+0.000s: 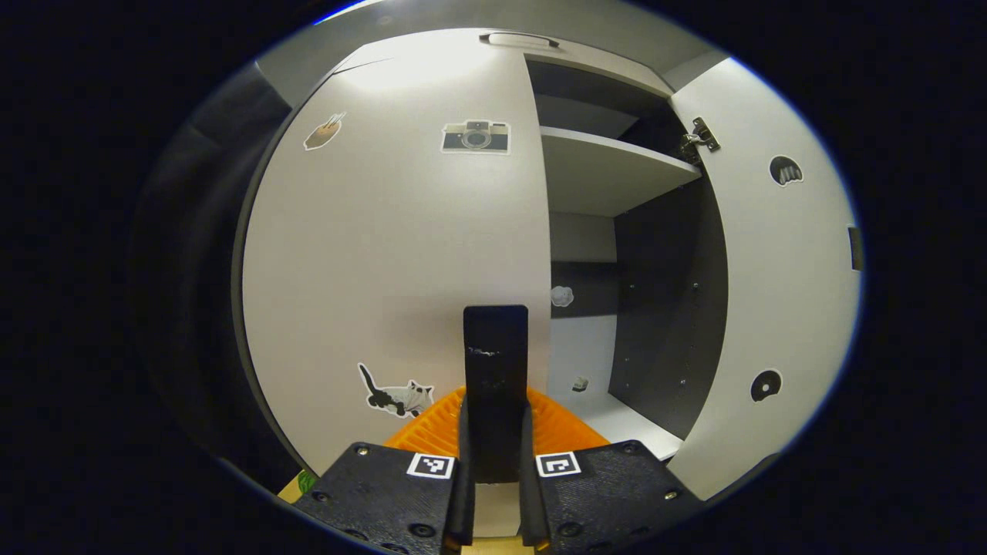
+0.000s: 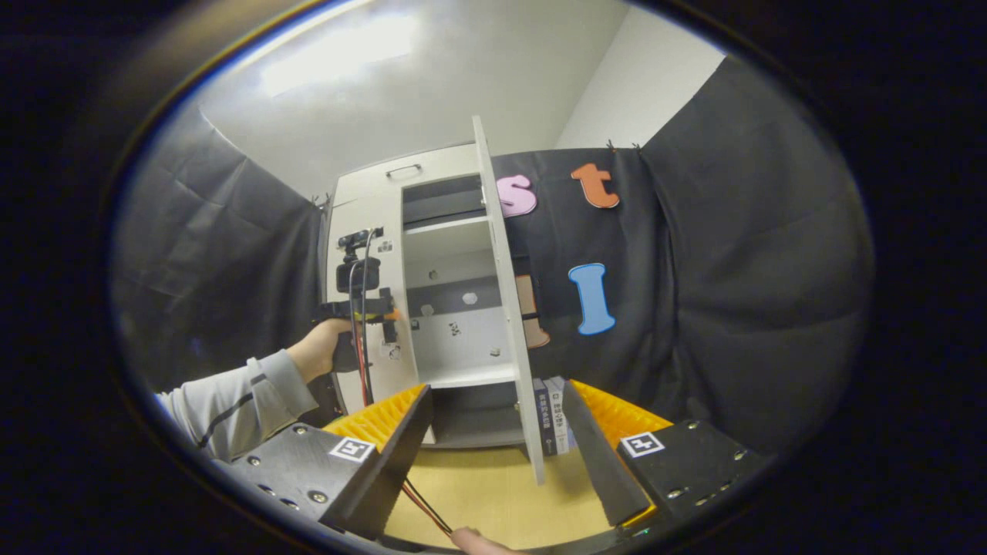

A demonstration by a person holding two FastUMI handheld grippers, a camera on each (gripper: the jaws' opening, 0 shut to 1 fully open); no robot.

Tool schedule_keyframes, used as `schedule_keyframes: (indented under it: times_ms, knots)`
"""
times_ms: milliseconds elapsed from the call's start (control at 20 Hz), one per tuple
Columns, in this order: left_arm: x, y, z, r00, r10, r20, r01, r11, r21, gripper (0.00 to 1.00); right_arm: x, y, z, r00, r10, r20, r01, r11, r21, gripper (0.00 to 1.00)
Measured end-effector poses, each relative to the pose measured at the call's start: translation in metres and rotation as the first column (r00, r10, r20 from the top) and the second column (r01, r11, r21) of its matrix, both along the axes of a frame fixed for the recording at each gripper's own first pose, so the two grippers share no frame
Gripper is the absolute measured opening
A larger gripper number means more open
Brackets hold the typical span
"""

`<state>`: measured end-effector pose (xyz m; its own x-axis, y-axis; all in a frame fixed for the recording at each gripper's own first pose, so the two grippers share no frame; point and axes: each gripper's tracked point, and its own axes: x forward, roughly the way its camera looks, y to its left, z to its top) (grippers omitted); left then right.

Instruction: Open the right door of the double-door shoe cabinet with the right hand, and open the left door with the left hand.

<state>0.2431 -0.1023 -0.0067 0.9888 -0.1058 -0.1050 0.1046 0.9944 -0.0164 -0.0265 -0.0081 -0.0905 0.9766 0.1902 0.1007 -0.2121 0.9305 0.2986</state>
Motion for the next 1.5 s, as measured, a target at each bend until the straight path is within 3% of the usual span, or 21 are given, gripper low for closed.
schedule_keyframes:
  times_ms: [400,750,1100,1350,1500]
  knots:
    - [-0.040,0.009,0.003,0.999,-0.025,-0.020,0.024,0.999,-0.042,0.23,0.004,0.007,0.003,0.999,-0.029,-0.021,0.029,0.999,-0.016,0.99]
    - [-0.076,0.025,0.006,0.997,-0.071,-0.016,0.070,0.997,-0.043,0.23,-0.004,0.044,0.016,1.000,-0.021,-0.012,0.020,0.999,-0.045,0.99]
    - [-0.114,0.050,0.009,0.996,-0.093,-0.014,0.093,0.995,-0.019,0.23,-0.002,0.056,0.023,0.999,-0.037,-0.033,0.038,0.999,0.012,0.99]
    - [-0.138,0.075,0.011,0.997,-0.079,-0.013,0.079,0.997,-0.003,0.20,-0.005,0.071,0.030,0.999,-0.029,-0.020,0.028,0.999,-0.019,0.99]
    - [-0.149,0.092,0.012,0.997,-0.073,-0.040,0.071,0.997,-0.039,0.20,-0.007,0.081,0.030,1.000,-0.010,-0.016,0.010,0.999,-0.036,0.99]
